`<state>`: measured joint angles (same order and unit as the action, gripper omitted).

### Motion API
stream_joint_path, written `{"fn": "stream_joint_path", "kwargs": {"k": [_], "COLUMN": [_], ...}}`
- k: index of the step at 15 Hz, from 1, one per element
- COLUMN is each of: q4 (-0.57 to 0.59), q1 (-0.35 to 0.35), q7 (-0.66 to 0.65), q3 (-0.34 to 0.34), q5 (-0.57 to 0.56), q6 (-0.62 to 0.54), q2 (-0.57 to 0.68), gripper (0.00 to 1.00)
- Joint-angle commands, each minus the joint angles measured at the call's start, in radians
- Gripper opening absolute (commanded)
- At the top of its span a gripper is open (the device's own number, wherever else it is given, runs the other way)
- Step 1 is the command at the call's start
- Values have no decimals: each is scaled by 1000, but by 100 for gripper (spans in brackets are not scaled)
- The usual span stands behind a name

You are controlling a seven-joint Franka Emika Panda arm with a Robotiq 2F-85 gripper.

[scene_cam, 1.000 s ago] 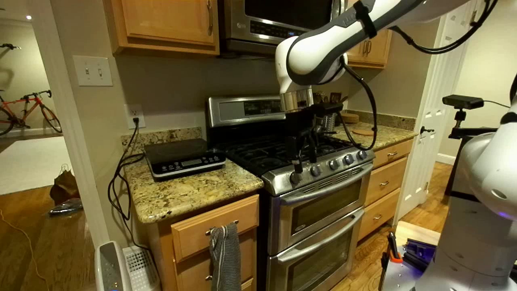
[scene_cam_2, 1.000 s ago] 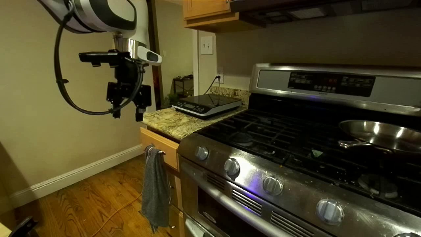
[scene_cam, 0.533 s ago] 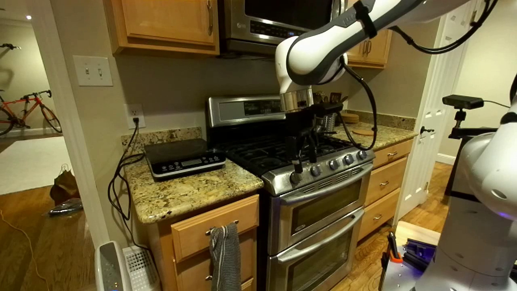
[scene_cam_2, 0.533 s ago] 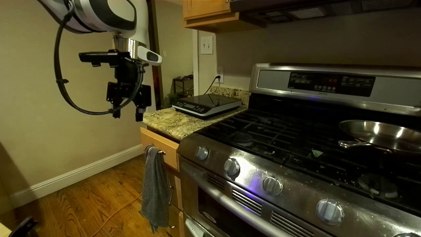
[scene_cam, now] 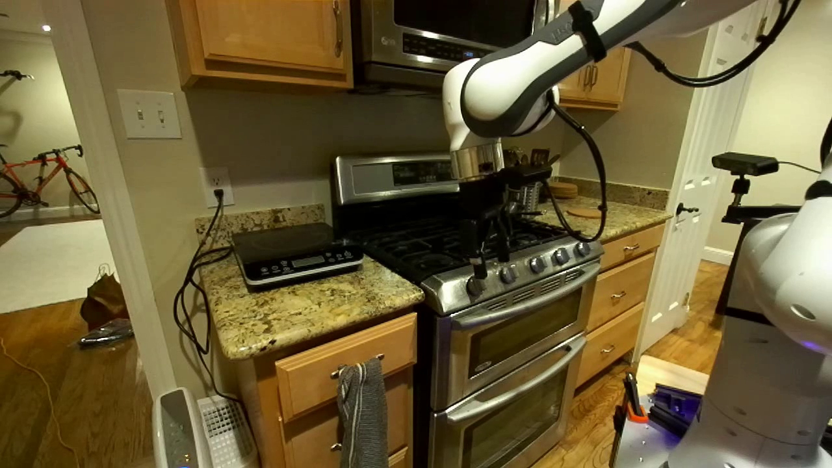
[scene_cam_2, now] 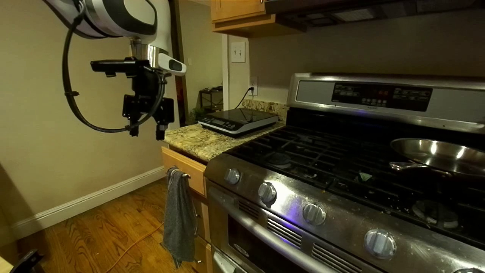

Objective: Open the top drawer.

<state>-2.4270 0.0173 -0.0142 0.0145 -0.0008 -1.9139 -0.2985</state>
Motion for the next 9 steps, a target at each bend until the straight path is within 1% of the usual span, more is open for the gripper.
{"fn": "stream_joint_path", "kwargs": {"k": [1,4,7,9], "q4": [-17,-62,-112,-137], "q1": [9,27,54,74], "q7": [48,73,75,58], "q3": [-5,-21,-53,-91], "q5": [30,45,64,23], "q6": [-49,-186,-329,-401], "q2": [28,51,75,90], "gripper": [100,100,100,100]}}
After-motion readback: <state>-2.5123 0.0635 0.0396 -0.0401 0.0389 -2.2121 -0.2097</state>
